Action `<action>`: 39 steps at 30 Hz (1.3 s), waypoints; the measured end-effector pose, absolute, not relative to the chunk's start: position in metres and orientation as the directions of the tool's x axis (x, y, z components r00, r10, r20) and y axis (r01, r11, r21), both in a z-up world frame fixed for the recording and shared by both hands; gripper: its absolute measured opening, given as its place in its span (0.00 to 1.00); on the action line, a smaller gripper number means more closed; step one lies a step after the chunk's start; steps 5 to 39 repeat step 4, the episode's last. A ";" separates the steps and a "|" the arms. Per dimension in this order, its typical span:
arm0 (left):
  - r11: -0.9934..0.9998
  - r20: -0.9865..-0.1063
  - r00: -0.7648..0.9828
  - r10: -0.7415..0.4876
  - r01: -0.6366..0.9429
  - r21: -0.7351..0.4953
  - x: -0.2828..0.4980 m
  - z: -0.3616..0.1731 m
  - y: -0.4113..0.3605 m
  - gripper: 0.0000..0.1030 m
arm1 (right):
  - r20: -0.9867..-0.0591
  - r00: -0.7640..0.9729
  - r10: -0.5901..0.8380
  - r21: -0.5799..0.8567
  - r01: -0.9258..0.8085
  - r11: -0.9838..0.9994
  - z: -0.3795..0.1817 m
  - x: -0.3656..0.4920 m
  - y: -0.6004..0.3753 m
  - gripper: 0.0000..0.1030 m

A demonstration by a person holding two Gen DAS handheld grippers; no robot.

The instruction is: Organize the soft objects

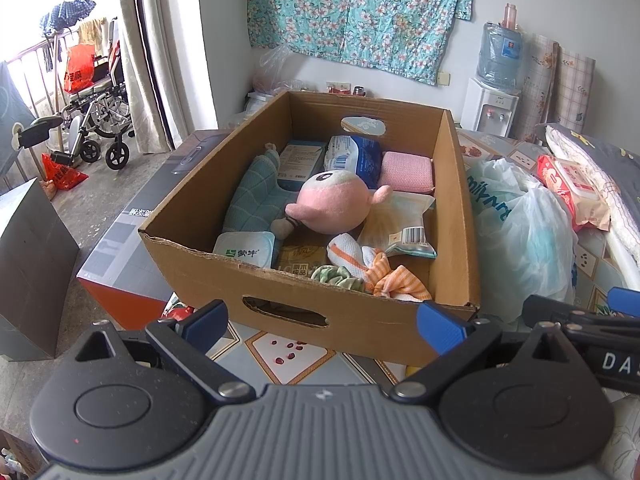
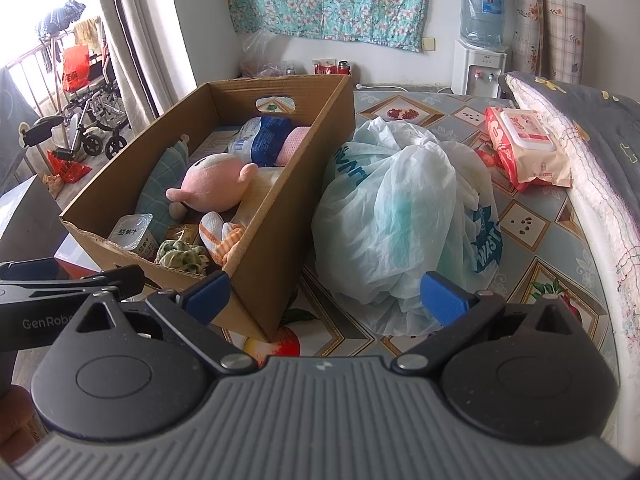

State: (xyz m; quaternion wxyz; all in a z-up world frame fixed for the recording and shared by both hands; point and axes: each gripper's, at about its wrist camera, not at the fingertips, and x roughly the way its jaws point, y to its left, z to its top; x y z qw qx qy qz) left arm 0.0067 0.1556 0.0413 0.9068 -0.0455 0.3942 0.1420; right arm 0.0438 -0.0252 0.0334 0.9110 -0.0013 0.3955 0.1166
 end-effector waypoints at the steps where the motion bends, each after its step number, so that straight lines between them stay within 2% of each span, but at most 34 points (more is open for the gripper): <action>1: 0.956 -0.728 0.649 0.222 -0.293 0.029 0.007 0.041 0.156 0.99 | -0.721 0.660 0.212 0.091 -0.213 0.973 0.033 0.044 -0.025 0.99; 39: 0.956 -0.729 0.648 0.221 -0.293 0.030 0.007 0.041 0.155 0.99 | -0.722 0.659 0.212 0.092 -0.212 0.973 0.033 0.043 -0.025 0.99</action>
